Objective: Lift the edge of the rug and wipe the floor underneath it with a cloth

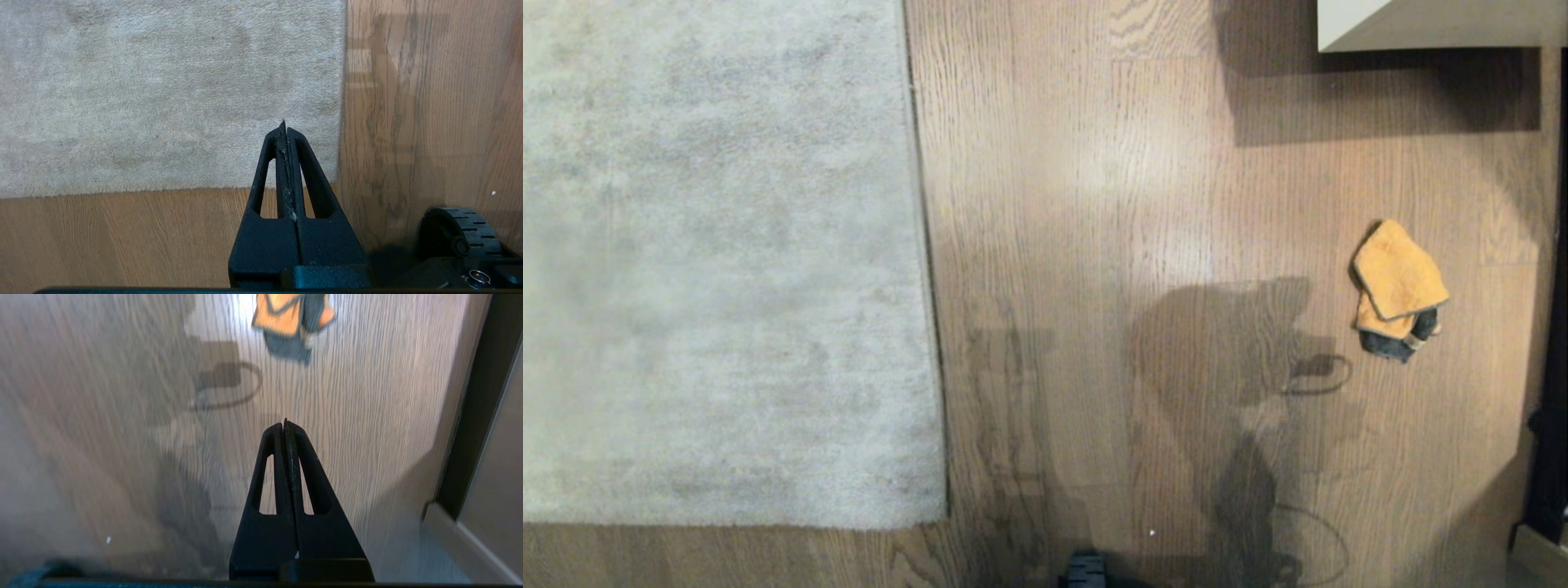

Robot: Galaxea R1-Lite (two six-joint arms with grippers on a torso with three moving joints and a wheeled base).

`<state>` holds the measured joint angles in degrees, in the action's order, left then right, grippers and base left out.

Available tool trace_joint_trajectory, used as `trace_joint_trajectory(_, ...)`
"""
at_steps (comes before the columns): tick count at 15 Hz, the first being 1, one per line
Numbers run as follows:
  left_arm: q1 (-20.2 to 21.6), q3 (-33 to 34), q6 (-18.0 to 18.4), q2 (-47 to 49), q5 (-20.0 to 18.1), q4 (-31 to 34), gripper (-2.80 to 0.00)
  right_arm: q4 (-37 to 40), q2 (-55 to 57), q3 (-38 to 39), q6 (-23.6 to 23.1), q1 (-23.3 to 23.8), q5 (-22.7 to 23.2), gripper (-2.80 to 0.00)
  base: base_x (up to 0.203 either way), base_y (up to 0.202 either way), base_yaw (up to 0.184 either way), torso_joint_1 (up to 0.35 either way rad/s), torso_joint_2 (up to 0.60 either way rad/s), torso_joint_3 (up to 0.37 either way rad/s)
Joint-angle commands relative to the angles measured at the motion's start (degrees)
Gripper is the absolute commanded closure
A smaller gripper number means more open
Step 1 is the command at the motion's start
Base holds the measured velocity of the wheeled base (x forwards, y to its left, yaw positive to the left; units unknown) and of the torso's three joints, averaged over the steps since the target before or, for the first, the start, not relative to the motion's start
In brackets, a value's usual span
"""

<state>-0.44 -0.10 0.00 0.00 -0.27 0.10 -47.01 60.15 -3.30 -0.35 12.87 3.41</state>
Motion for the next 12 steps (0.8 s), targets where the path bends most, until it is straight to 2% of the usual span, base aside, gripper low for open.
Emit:
trace_joint_trajectory(1, 0.00, 0.01, 0.00, 0.00, 0.00, -0.01, 0.00, 2.88, -6.62, 1.87, -0.11, -0.97, -0.05, 0.00, 0.000, 0.000, 0.000, 0.000, 0.00, 0.000)
trace_joint_trajectory(7, 0.00, 0.01, 0.00, 0.00, 0.00, -0.01, 0.00, 14.88, -19.64, 3.06, -0.27, -6.09, -0.40, 0.00, 0.000, 0.000, 0.000, 0.000, 0.00, 0.000)
trace_joint_trajectory(12, 0.00, 0.01, 0.00, 0.00, 0.00, -0.01, 0.00, 27.05, -29.21, 3.30, -0.35, -9.38, -3.86, 0.00, 0.000, 0.000, 0.000, 0.000, 0.00, 0.000)
